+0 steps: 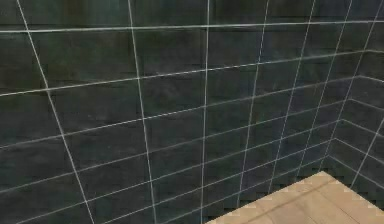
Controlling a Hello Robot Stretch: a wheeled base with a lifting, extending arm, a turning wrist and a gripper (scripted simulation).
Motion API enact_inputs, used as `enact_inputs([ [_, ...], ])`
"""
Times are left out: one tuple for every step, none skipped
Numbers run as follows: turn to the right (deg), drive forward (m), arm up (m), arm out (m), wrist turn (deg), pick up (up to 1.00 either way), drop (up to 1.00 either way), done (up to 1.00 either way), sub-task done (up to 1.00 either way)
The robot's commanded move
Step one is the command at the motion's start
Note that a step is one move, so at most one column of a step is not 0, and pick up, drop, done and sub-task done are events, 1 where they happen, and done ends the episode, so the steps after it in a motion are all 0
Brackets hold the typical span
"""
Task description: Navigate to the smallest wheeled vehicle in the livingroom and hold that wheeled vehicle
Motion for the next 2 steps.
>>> enact_inputs([
  [45.0, 0.00, 0.00, 0.00, 0.0, 0.00, 0.00, 0.00, 0.00],
  [30.0, 0.00, 0.00, 0.00, 0.0, 0.00, 0.00, 0.00, 0.00],
])
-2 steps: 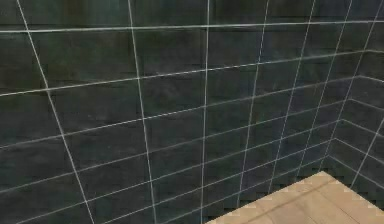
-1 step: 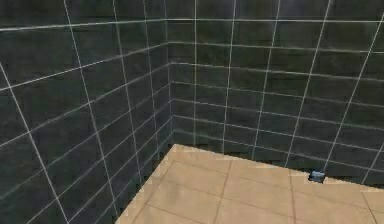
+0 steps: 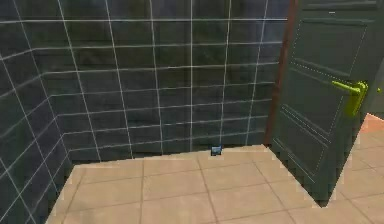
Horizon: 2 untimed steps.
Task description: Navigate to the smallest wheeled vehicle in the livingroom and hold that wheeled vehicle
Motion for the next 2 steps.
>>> enact_inputs([
  [0.0, 1.00, 0.00, 0.00, 0.0, 0.00, 0.00, 0.00, 0.00],
  [15.0, 0.00, 0.00, 0.00, 0.0, 0.00, 0.00, 0.00, 0.00],
])
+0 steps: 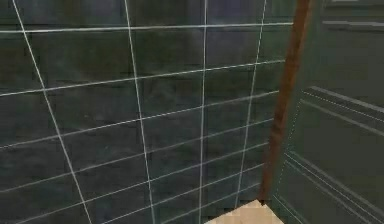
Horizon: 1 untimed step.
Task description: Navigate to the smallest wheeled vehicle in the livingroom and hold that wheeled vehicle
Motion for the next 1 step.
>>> enact_inputs([
  [0.0, 0.05, 0.00, 0.00, 0.0, 0.00, 0.00, 0.00, 0.00],
])
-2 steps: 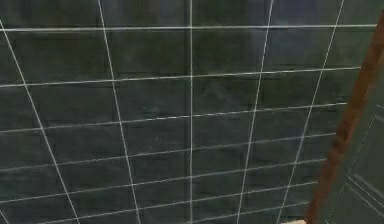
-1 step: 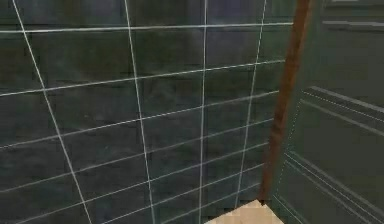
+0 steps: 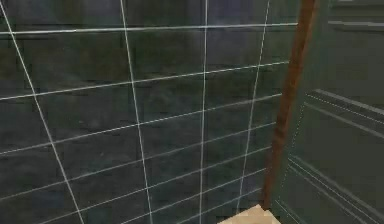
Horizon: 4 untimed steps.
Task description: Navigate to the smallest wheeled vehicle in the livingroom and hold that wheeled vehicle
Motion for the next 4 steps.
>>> enact_inputs([
  [-45.0, 0.00, 0.00, 0.00, 0.0, 0.00, 0.00, 0.00, 0.00],
  [-39.0, 0.00, 0.00, 0.00, 0.0, 0.00, 0.00, 0.00, 0.00],
  [0.0, 0.00, 0.10, 0.00, 0.0, 0.00, 0.00, 0.00, 0.00],
  [0.0, 0.00, 0.00, 0.50, 0.0, 0.00, 0.00, 0.00, 0.00],
])
